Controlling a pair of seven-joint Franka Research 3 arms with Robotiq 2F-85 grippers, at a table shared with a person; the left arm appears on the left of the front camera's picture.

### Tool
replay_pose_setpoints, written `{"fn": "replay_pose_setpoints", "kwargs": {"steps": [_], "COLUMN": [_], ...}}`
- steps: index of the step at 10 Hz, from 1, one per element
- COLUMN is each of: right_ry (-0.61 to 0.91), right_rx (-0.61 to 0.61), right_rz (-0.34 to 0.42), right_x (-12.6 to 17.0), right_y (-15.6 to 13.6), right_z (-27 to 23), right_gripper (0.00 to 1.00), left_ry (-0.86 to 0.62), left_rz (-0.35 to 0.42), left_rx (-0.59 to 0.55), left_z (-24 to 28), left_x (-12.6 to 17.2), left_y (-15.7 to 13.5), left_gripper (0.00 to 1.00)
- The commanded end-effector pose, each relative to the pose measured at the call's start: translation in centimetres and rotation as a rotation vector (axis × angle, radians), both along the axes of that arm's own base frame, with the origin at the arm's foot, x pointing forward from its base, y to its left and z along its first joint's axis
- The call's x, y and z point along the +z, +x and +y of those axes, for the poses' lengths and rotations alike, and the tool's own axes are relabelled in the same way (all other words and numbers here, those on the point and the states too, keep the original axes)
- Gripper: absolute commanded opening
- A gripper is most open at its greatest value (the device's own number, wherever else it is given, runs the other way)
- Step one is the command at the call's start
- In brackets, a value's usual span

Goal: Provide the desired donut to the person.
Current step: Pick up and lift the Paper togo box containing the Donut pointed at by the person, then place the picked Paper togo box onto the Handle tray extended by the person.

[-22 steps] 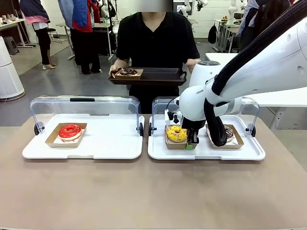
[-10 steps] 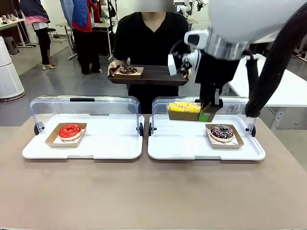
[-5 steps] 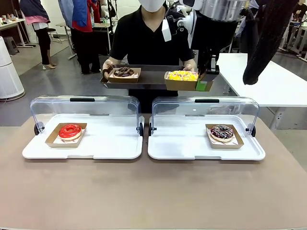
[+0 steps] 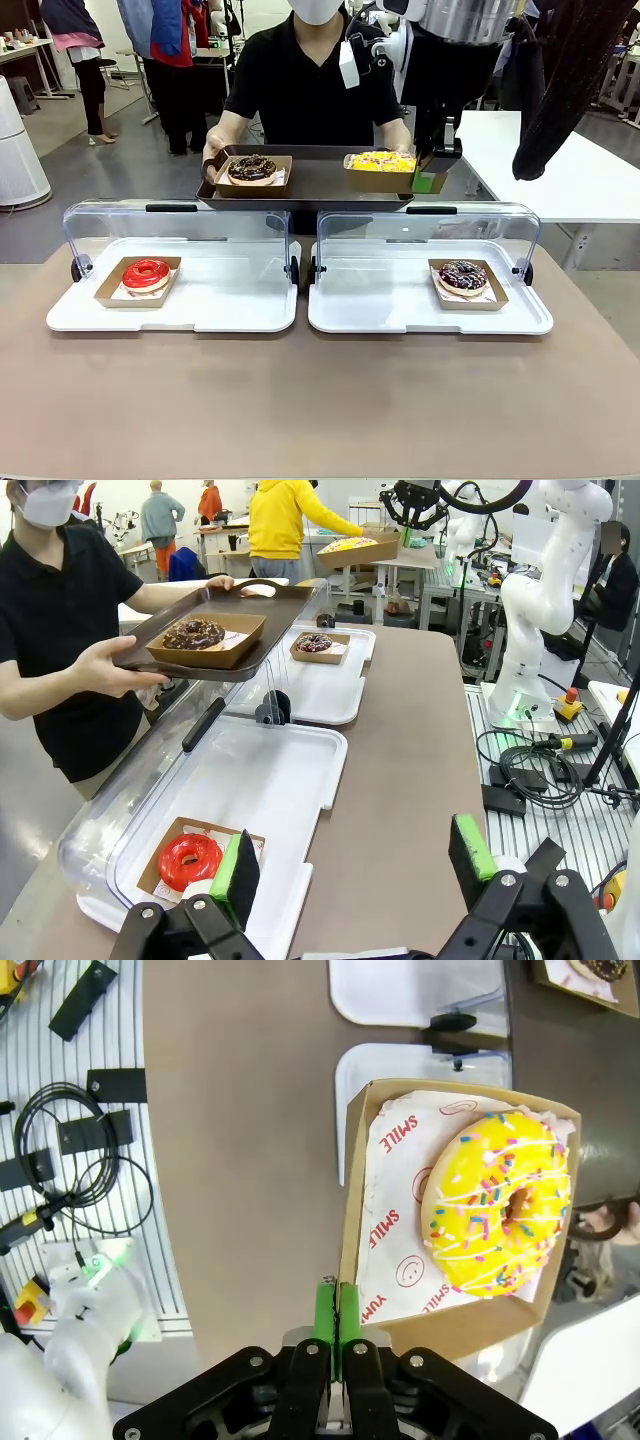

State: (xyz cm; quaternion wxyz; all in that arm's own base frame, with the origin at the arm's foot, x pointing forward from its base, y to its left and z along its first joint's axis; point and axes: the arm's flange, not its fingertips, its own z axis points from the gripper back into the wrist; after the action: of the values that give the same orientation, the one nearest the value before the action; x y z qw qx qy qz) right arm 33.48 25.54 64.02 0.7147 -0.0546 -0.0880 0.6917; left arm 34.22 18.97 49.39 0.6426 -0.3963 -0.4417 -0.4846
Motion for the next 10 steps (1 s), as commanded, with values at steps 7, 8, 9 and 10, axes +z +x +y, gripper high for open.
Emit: {"fn": "replay_pose_setpoints", "kwargs": {"steps": [7,8,9,10], "right_ry": [0.021,0.021,0.021,0.021], "right_rx": [-0.008,-0.008,-0.008,-0.008], "right_rz": [0.014,0.014,0.014,0.014], "right_x": [-0.46,-0.46,-0.46,-0.46], "right_y": [-0.55,-0.55,-0.55,-0.55], "right_z": [-0.24,-0.24,-0.24,-0.24], "right_gripper": [0.00,0.00,0.00,0.00], "left_ry": [-0.018,-0.018,-0.018,-0.018], "left_rz": [-0.018,-0.018,-0.018,-0.018], "left_rx": [0.000,0.000,0.000,0.000], "left_z": [0.06,0.06,0.06,0.06], "left_x": [0.11,0.11,0.11,0.11], "left_y": [-0.12,-0.12,-0.12,-0.12], "left_gripper": [1.00,1.00,1.00,1.00]}}
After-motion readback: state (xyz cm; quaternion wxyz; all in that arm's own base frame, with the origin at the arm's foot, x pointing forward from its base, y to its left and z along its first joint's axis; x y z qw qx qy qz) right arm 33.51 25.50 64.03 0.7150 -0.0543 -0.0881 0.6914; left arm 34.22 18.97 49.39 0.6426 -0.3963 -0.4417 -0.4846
